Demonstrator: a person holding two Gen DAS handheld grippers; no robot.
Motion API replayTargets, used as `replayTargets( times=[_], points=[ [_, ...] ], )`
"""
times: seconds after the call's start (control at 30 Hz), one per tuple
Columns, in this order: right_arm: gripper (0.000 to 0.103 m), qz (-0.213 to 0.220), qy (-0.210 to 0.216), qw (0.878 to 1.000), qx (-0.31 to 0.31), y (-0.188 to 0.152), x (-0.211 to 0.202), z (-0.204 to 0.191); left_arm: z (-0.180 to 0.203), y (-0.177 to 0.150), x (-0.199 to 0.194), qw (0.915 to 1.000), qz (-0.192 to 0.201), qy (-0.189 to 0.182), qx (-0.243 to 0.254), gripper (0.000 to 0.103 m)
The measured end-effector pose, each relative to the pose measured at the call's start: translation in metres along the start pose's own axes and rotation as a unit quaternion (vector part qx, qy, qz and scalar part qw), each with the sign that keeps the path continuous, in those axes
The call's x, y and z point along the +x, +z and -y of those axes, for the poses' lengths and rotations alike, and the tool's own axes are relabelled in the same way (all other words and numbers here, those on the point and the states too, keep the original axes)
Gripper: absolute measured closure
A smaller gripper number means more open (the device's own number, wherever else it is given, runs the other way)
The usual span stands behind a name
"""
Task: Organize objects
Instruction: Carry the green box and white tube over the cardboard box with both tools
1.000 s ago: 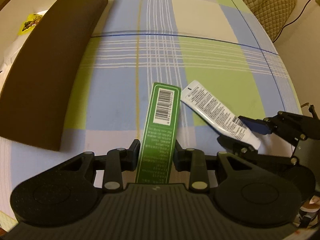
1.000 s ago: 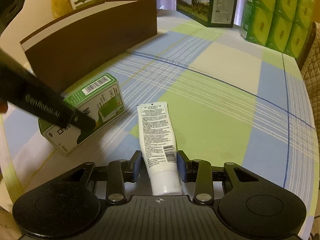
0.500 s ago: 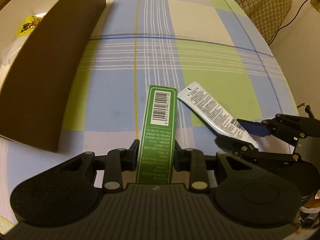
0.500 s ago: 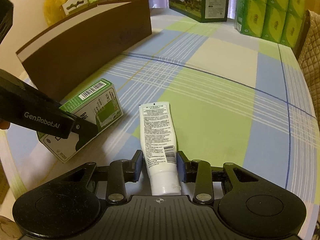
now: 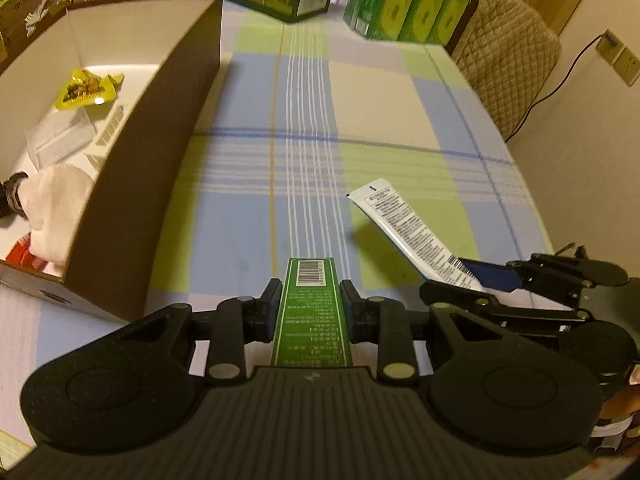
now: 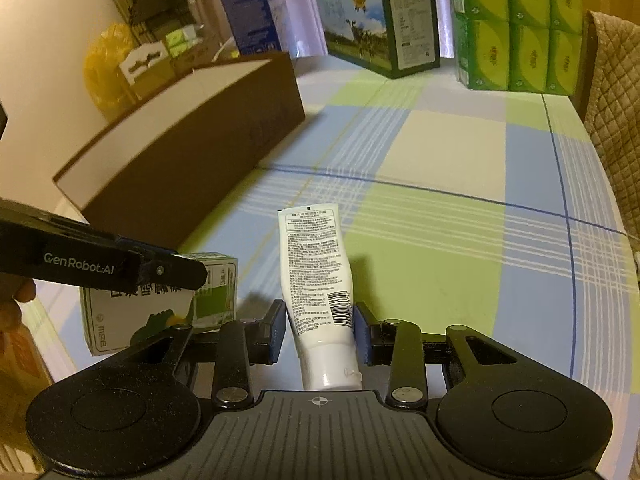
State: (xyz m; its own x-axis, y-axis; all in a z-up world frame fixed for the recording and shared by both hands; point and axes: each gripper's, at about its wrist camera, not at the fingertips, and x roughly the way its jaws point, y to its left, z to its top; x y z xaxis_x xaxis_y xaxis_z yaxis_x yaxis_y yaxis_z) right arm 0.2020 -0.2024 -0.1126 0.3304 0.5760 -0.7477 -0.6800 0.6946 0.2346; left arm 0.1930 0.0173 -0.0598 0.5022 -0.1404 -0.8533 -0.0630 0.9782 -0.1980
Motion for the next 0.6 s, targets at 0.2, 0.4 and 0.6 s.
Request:
replayTargets(
  times=[0.2, 0.4, 0.6],
  points=[
    [0.070, 0.011, -0.001, 1.000, 0.008, 0.006, -0.010, -0.008, -0.003, 0.009, -0.022, 0.9995, 0.030, -0.007, -0.001, 0.078],
    [0.070, 0.025, 0.010, 1.000, 0.015, 0.021, -0.017, -0.018, -0.013, 0.019, -0.051, 0.9975, 0.069, -0.010, -0.008, 0.078],
    [0.070, 0.032, 0.025, 0.999, 0.018, 0.040, -0.019, -0.037, -0.032, 0.028, -0.076, 0.9948, 0.100, 0.000, -0.020, 0.078]
  ],
)
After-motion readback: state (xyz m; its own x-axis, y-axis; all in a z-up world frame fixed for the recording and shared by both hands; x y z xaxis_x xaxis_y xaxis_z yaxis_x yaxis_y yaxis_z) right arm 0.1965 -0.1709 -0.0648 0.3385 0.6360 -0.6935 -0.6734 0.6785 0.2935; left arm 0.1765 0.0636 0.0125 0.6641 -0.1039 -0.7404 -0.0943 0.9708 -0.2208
